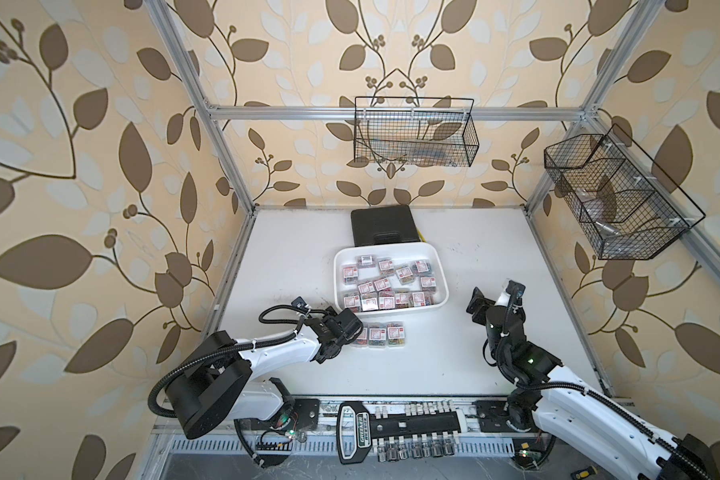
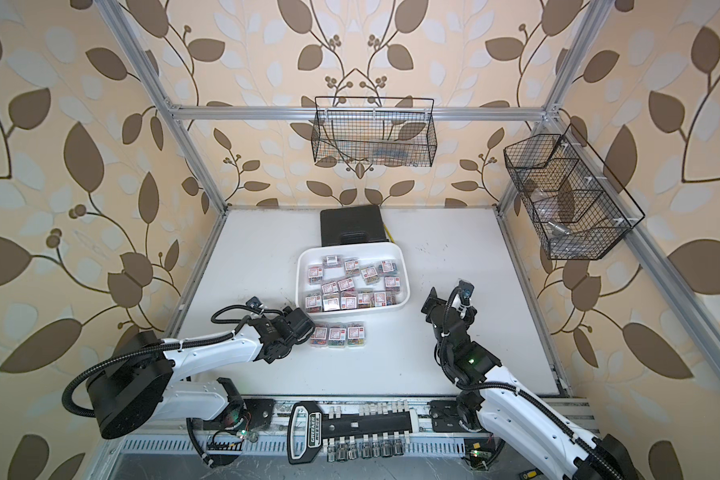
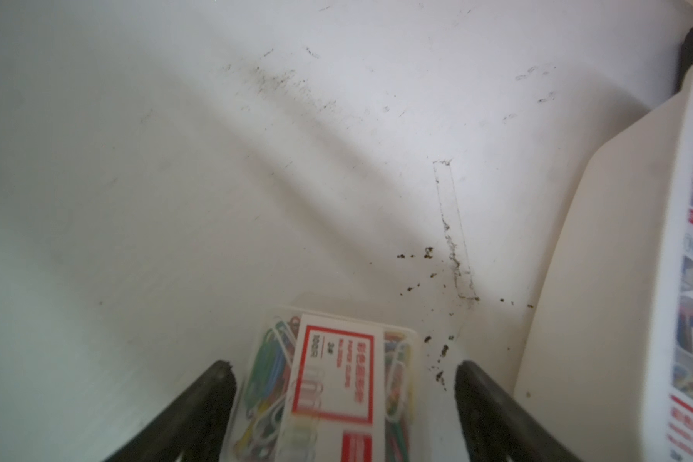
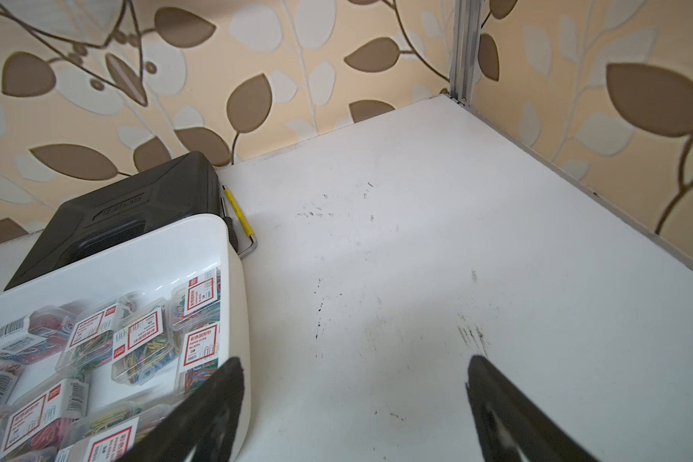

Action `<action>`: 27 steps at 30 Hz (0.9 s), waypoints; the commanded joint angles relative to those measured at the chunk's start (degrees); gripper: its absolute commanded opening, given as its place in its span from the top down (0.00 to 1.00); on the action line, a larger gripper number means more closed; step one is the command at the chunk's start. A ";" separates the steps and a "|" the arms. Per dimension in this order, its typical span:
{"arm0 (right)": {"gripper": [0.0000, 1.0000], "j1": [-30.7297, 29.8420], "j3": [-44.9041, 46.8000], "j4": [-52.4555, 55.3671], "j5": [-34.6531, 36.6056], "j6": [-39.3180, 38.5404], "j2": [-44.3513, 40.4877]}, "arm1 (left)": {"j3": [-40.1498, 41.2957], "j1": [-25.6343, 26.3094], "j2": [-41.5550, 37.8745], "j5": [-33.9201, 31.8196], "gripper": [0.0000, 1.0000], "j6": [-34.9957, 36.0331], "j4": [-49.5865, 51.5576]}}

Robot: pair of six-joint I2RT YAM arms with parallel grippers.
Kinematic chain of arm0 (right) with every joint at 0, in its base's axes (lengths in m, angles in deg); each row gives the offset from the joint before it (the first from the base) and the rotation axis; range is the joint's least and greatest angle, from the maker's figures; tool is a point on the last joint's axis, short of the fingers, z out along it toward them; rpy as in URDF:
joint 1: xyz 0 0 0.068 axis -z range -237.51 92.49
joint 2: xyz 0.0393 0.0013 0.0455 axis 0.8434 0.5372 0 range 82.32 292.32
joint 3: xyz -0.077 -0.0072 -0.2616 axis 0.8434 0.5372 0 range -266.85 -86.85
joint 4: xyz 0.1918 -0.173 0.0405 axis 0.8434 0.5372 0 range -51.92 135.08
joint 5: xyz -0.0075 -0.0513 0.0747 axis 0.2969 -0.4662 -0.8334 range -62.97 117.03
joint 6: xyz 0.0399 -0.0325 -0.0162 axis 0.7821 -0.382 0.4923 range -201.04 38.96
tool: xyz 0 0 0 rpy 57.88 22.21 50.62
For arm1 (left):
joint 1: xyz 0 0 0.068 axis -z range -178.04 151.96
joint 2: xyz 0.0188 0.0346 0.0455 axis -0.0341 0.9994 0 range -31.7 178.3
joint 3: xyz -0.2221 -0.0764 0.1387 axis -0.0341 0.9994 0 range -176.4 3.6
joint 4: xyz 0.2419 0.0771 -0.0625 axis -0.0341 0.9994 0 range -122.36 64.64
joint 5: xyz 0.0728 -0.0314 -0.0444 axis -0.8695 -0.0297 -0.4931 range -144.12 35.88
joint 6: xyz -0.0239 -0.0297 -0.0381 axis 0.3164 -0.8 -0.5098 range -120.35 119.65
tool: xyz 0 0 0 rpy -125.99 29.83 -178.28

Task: Take the paper clips out of the storage box
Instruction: Place the boxed paper clips at the center of the board, then move the boxed paper clips to the center of the board.

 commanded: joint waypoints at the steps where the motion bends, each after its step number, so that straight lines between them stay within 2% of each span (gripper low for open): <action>1: 0.12 0.17 0.93 -0.26 -0.38 -0.50 -0.70 | -2.75 -0.57 -4.13 -3.57 0.02 1.62 4.70; 6: 0.12 0.17 1.07 -0.24 -0.39 -0.48 -0.98 | -2.54 -0.95 -10.01 -6.15 0.02 6.21 6.11; 9: 0.12 0.17 1.02 -0.24 -0.40 -0.50 -0.82 | -1.03 -4.24 -13.11 -4.73 0.15 15.61 0.60; 12: 0.12 0.17 1.02 -0.24 -0.39 -0.42 -0.81 | 0.15 -12.27 -13.58 2.84 0.33 23.72 -4.83; 14: 0.12 0.17 1.02 -0.25 -0.40 -0.43 -0.81 | 0.83 -16.60 -12.91 7.24 0.40 27.47 -8.35; 16: 0.12 0.17 1.02 -0.28 -0.38 -0.45 -0.81 | 0.57 -18.85 -11.56 8.84 0.44 29.84 -9.59; 19: 0.12 0.17 0.95 -0.34 -0.24 -0.42 -0.57 | 0.17 -19.79 -8.43 8.92 0.49 31.35 -11.49; 22: 0.12 0.21 0.92 -0.33 -0.22 -0.48 -0.46 | 0.08 -22.09 -3.34 12.11 0.58 31.61 -14.68; 27: 0.12 0.17 0.98 -0.38 -0.33 -0.49 -0.43 | -1.56 -23.24 3.24 13.12 0.71 27.13 -12.68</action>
